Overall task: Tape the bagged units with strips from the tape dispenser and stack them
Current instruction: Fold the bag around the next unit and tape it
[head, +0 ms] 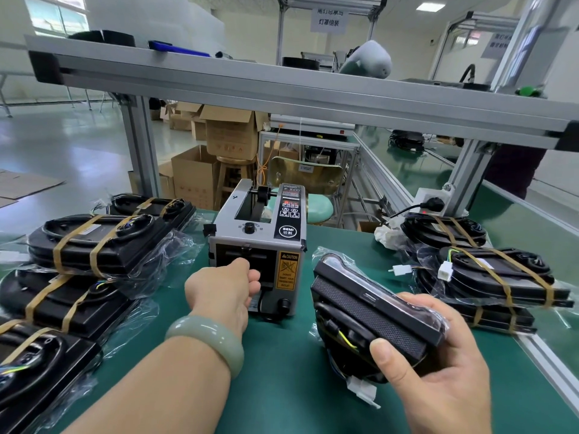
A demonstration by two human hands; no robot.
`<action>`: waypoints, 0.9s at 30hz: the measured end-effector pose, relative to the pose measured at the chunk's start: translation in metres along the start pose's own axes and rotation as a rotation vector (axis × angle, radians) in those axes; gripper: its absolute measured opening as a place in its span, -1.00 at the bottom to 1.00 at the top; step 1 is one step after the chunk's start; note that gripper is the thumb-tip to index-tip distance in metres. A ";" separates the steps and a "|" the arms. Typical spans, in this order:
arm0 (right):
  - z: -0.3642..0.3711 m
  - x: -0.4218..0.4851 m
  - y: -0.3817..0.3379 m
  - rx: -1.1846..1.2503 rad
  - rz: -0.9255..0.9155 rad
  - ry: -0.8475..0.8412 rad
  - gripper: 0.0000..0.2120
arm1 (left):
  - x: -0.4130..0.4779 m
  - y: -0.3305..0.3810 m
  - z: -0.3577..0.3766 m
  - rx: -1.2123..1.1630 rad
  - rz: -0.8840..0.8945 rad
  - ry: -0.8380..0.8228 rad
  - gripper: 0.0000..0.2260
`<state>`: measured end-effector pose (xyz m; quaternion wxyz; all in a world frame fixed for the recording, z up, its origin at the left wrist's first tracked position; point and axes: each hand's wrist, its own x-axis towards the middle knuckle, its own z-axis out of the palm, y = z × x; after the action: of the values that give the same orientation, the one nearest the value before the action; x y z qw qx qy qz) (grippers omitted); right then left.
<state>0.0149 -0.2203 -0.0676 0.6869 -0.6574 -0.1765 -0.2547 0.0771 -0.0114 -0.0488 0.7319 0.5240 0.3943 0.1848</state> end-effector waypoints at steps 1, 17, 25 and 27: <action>0.000 0.000 0.000 -0.005 -0.005 -0.003 -0.51 | -0.001 0.000 0.000 -0.002 0.003 0.007 -0.83; 0.004 -0.003 0.000 -0.033 -0.065 -0.021 -0.48 | -0.085 0.008 -0.057 -0.070 0.092 -0.638 -0.83; 0.013 -0.008 -0.003 -0.072 -0.168 -0.070 -0.48 | -0.103 -0.008 -0.047 0.167 0.437 -0.584 -0.75; 0.014 -0.009 -0.003 -0.055 -0.173 -0.082 -0.48 | -0.101 -0.013 -0.043 0.172 0.450 -0.606 -0.78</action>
<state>0.0072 -0.2055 -0.0692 0.6360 -0.6683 -0.2537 -0.2907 -0.0201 -0.0587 -0.0278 0.7097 0.6879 0.0494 0.1436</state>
